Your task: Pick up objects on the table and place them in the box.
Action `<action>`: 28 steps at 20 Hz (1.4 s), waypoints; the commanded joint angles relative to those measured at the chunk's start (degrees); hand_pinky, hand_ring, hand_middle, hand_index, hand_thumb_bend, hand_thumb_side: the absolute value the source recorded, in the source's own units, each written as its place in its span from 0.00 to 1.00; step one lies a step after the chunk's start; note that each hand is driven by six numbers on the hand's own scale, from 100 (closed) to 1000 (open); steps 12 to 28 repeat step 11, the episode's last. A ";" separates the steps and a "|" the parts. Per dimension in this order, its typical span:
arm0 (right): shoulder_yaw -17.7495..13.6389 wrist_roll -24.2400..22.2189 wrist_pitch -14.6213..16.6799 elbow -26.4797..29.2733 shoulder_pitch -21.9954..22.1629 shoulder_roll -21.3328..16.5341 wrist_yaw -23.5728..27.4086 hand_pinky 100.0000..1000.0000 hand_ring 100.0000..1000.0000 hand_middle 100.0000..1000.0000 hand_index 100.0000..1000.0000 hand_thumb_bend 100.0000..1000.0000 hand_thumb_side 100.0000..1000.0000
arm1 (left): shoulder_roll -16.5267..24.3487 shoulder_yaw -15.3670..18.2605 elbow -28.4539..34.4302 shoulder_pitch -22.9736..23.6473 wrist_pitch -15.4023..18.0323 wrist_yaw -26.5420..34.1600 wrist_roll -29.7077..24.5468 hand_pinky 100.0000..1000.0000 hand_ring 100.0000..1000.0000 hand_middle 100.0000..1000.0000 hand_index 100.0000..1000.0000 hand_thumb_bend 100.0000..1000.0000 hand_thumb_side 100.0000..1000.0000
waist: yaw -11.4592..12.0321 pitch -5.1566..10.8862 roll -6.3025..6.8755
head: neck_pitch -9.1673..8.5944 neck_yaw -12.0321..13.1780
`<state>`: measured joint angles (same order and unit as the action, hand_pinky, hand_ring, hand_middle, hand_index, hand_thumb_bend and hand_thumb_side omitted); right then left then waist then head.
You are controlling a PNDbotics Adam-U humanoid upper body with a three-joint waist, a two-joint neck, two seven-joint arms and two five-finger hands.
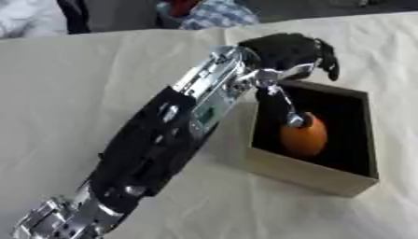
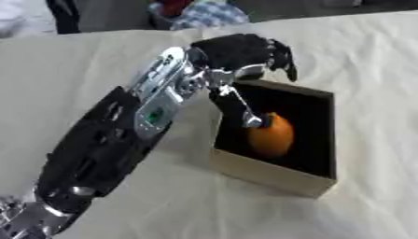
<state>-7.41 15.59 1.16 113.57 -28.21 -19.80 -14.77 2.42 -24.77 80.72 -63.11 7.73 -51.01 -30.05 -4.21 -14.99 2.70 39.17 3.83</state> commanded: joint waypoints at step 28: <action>-1.33 0.98 -0.36 1.02 0.42 -2.17 -0.75 0.55 0.65 0.52 0.76 0.00 0.79 | 14.18 12.28 18.67 4.24 -7.14 11.07 9.38 0.57 0.70 0.73 0.77 0.34 0.21 | 2.23 1.73 -0.76 | 0.77 -2.94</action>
